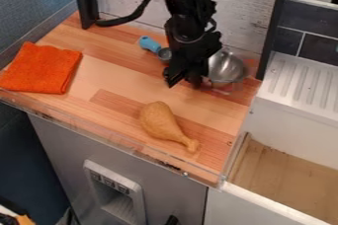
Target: Move the silver pot on the orange cloth
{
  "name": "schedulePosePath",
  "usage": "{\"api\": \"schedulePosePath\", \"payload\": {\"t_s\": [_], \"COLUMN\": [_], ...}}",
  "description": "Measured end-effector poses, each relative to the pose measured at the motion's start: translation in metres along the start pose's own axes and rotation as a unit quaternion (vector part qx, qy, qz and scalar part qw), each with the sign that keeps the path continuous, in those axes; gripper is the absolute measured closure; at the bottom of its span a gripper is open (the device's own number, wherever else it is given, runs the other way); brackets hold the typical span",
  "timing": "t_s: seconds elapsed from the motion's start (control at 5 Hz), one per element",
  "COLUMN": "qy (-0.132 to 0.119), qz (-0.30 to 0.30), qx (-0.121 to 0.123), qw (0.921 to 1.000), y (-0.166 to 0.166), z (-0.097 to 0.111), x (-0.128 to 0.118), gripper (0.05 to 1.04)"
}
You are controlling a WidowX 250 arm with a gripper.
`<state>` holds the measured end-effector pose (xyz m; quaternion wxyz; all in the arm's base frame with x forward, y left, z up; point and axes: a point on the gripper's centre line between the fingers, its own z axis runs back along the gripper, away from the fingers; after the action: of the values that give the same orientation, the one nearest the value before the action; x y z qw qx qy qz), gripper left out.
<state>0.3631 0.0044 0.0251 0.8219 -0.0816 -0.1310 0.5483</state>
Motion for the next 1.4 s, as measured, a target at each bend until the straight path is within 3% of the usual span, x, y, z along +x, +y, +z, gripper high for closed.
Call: {"api": "schedulePosePath", "payload": {"t_s": [0.4, 0.6, 0.8, 1.2, 1.4], "qy": [-0.010, -0.032, -0.062, -0.122, -0.137], "qz": [0.039, 0.083, 0.151, 0.280, 0.337], "qx": [-0.023, -0.036, -0.030, -0.012, -0.002], "qw": [0.9989, 0.9954, 0.9862, 0.9522, 0.9313], "y": [0.022, 0.040, 0.073, 0.123, 0.148], "z": [0.030, 0.052, 0.065, 0.078, 0.074], "x": [0.013, 0.028, 0.052, 0.099, 0.123], "gripper": [1.012, 1.012, 1.013, 1.014, 1.014]}}
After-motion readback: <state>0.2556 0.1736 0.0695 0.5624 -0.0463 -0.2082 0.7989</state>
